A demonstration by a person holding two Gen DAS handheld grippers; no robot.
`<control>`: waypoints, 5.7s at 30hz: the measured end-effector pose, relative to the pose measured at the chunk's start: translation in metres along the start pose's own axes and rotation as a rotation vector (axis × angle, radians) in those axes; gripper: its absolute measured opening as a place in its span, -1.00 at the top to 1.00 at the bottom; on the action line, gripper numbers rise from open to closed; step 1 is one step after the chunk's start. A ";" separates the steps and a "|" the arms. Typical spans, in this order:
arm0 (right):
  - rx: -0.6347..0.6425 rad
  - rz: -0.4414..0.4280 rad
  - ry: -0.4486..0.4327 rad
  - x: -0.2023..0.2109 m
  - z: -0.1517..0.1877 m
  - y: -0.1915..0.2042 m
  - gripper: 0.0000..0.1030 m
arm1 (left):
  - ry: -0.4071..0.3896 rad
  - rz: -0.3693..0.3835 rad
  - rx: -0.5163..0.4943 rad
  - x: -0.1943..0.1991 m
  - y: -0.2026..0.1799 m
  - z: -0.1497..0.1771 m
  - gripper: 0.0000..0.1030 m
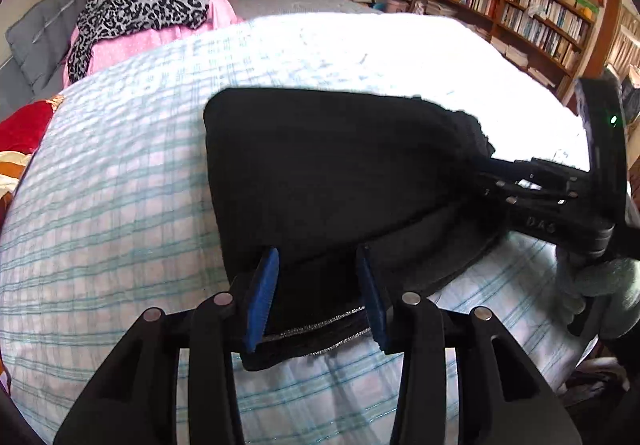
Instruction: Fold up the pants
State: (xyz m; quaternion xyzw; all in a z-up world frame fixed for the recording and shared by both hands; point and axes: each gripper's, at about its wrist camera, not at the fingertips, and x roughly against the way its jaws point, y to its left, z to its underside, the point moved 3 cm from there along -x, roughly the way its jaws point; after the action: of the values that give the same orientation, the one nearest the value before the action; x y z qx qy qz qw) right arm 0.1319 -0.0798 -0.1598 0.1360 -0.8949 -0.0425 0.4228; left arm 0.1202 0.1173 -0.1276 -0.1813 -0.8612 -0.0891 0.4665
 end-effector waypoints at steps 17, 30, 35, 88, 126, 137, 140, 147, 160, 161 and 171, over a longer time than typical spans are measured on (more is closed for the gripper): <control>0.086 -0.013 -0.007 0.034 0.003 0.023 0.10 | -0.054 0.014 0.121 0.005 0.018 0.026 0.06; 0.221 0.038 0.044 0.019 0.034 0.020 0.09 | -0.013 -0.015 0.044 -0.001 0.013 0.043 -0.02; 0.117 -0.010 -0.047 0.042 -0.004 0.019 0.09 | -0.061 0.017 0.106 0.017 0.014 0.026 -0.13; -0.085 0.037 -0.083 0.077 0.044 -0.005 -0.86 | -0.089 -0.118 0.218 0.043 0.015 0.026 -0.81; -0.393 -0.356 0.132 -0.040 -0.008 -0.060 0.05 | 0.076 0.369 0.472 -0.064 0.076 -0.033 0.07; -0.256 -0.318 0.009 0.005 -0.042 -0.028 0.24 | -0.043 0.313 0.414 -0.018 0.070 -0.047 0.49; -0.226 -0.327 -0.009 0.011 -0.054 -0.015 0.24 | -0.081 0.292 0.415 -0.001 0.080 -0.050 0.49; -0.169 -0.403 -0.007 -0.003 -0.085 0.037 0.24 | -0.150 0.203 0.453 0.038 0.132 -0.037 0.48; -0.042 -0.506 0.053 -0.090 -0.147 0.187 0.24 | -0.197 0.047 0.589 0.069 0.283 0.002 0.48; -0.033 -0.507 0.055 -0.096 -0.151 0.195 0.25 | -0.197 0.040 0.595 0.067 0.291 0.000 0.48; -0.036 -0.498 0.060 -0.134 -0.182 0.210 0.25 | -0.195 0.052 0.614 0.042 0.324 -0.022 0.48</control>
State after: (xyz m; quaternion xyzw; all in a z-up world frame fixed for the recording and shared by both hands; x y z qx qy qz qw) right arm 0.3095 0.1658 -0.1036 0.3461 -0.8200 -0.1572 0.4279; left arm 0.2445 0.4176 -0.0856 -0.0617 -0.8836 0.2044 0.4167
